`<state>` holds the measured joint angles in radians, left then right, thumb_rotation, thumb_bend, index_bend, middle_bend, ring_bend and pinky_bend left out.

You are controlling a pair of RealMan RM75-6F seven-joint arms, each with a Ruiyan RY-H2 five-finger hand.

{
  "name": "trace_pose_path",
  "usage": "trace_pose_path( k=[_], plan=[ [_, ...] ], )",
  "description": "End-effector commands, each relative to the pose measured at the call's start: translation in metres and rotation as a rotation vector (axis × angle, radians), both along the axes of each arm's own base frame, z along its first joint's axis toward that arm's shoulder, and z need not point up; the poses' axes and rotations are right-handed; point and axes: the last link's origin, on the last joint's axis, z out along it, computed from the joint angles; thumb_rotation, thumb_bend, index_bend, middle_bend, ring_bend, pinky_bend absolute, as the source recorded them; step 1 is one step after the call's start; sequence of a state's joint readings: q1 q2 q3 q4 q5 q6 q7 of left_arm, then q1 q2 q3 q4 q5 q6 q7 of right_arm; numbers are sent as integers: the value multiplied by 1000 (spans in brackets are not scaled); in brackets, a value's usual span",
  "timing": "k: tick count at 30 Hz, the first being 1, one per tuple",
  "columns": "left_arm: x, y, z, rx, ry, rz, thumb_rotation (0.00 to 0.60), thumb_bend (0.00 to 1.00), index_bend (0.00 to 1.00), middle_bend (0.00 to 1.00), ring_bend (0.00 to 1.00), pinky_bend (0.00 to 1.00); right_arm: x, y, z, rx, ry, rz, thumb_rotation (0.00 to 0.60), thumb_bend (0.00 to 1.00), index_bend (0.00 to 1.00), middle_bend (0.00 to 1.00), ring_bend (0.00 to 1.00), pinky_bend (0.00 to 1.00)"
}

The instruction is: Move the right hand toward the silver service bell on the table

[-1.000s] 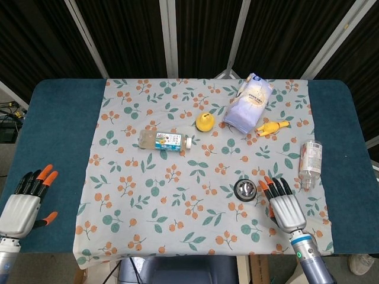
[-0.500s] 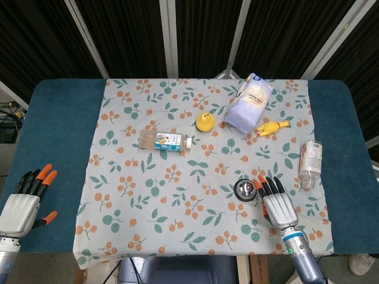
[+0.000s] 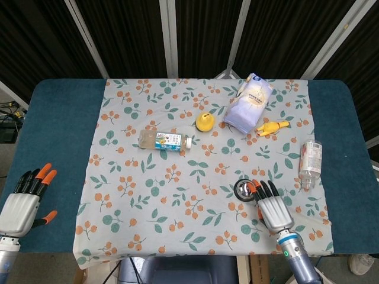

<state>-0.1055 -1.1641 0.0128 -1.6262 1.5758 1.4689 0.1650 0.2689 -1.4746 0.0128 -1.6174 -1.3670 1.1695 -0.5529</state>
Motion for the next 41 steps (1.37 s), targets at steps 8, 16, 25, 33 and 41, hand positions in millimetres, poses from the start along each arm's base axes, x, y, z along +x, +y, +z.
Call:
trace_pose_path(
  k=[8, 16, 25, 33, 41],
  plan=[
    [0, 0, 0, 2, -3, 3, 600, 73, 0, 0, 0, 0, -8, 7, -10, 24, 51, -4, 600, 900, 0, 0, 0, 0],
    [1, 1, 0, 5, -6, 1, 600, 73, 0, 0, 0, 0, 12, -9, 11, -71, -65, 16, 600, 901, 0, 0, 0, 0],
    [0, 1, 0, 2, 6, 10, 600, 73, 0, 0, 0, 0, 14, -6, 69, -217, -102, 52, 600, 438, 0, 0, 0, 0],
    [-3, -2, 0, -22, 41, 22, 600, 51, 0, 0, 0, 0, -28, 28, 115, -307, 26, 14, 600, 353, 0, 0, 0, 0],
    [-3, -2, 0, -33, 42, 28, 600, 51, 0, 0, 0, 0, -37, 41, 129, -367, 4, 26, 600, 353, 0, 0, 0, 0]
  ],
)
